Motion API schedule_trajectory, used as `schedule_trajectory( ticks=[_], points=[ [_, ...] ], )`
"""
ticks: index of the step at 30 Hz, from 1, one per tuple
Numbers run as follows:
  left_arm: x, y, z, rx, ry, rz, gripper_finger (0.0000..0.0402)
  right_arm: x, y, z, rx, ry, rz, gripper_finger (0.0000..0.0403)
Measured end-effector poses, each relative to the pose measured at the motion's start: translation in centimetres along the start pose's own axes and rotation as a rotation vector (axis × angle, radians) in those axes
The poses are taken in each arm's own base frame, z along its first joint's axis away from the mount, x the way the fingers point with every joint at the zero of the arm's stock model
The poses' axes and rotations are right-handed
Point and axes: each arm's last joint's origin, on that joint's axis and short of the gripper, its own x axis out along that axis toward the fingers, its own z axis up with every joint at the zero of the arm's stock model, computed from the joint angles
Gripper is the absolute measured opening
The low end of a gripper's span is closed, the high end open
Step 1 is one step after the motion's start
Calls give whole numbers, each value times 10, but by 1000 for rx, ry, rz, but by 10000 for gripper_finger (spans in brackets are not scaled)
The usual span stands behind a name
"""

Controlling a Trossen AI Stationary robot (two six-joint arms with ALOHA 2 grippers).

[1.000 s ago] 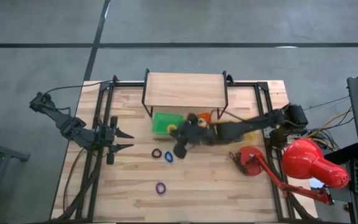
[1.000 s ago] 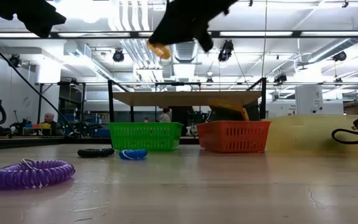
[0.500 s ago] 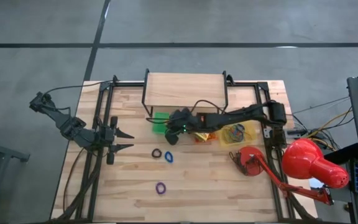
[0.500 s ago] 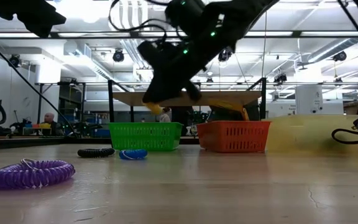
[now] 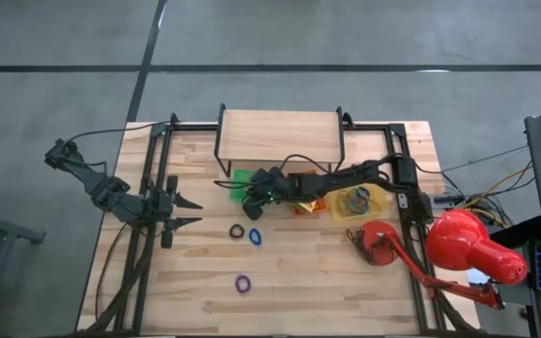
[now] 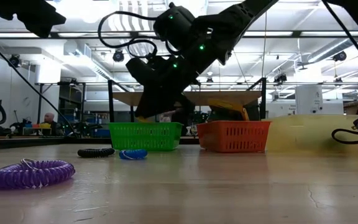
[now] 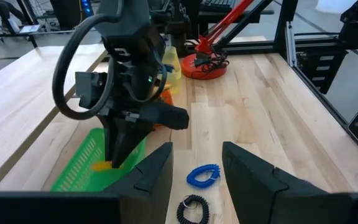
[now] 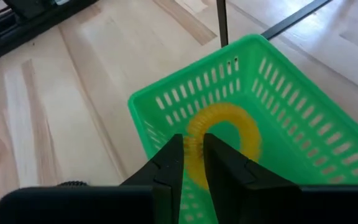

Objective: Pick & Place Office Desk Supplies
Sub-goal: Put the yellow spring rubber band into the green bin, then put the blue spring rubber band into the green bin

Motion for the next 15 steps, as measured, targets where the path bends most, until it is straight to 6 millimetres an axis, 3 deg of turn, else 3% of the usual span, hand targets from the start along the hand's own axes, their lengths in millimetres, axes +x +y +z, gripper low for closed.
schedule_trajectory(
  ticks=[15],
  points=[
    [0,0,0,0,0,0,141,0,0,0,73,-1,-2,99]
  ],
)
